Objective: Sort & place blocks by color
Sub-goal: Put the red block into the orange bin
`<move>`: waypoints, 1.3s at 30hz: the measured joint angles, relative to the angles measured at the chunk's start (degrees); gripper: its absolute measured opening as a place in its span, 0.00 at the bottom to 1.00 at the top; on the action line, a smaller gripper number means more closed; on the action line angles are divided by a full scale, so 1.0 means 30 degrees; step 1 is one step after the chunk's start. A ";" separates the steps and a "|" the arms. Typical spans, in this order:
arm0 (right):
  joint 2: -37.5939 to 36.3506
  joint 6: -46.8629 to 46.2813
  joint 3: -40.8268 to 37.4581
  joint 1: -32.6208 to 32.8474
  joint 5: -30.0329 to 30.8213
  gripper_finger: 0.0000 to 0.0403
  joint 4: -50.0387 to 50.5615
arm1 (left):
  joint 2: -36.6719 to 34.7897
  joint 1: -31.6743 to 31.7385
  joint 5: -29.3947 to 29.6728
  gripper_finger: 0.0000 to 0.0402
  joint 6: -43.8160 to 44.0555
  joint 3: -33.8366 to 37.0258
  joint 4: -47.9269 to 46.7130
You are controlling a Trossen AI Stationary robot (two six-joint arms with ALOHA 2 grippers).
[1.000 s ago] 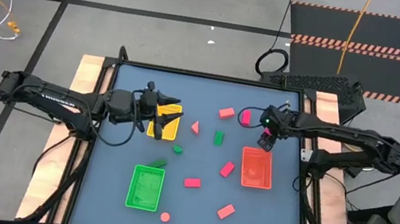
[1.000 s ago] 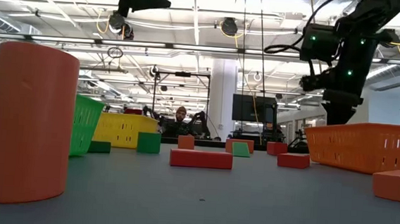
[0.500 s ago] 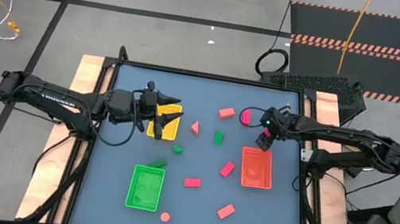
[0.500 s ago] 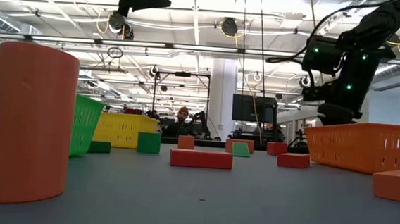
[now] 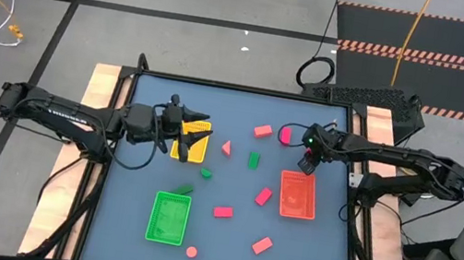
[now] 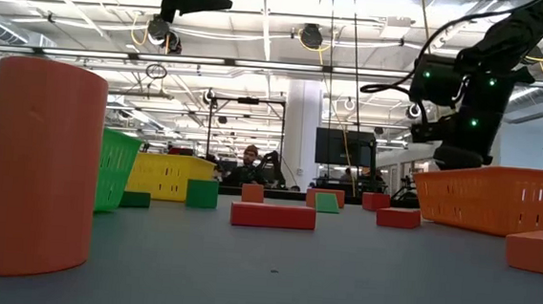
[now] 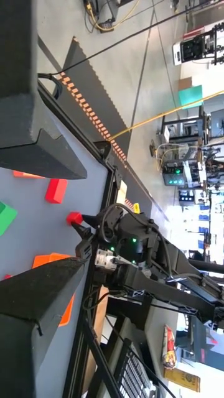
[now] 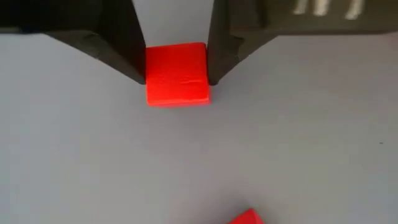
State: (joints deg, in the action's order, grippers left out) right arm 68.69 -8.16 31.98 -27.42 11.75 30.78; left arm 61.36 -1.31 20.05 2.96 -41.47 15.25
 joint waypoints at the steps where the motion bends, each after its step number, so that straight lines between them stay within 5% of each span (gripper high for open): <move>1: -0.0001 0.0138 0.0001 0.0005 0.0000 0.30 -0.0047 | 0.0000 -0.0001 0.0000 0.55 0.0007 0.0000 0.0000; 12: -0.0840 0.0950 0.1051 0.0900 -0.2483 0.30 -0.1179 | 0.0000 0.0003 0.0000 0.55 0.0022 0.0000 -0.0001; 22: -0.2974 -0.0004 0.4672 0.4634 -0.4058 0.30 -0.0286 | 0.0000 -0.0001 0.0000 0.55 -0.0109 0.0000 -0.0004; 33: -0.2814 -0.4519 0.5234 1.0173 -0.2580 0.30 0.5075 | 0.0000 0.0018 0.0007 0.55 0.0002 0.0000 -0.0006; 39: -0.2733 -0.6447 0.4653 1.1572 -0.1948 0.30 0.5340 | 0.0000 0.0018 0.0007 0.55 0.0066 0.0000 -0.0007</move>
State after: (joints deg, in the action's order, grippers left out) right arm 60.49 -27.50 45.94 7.30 5.90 46.80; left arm 61.36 -1.26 20.08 3.16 -41.47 15.22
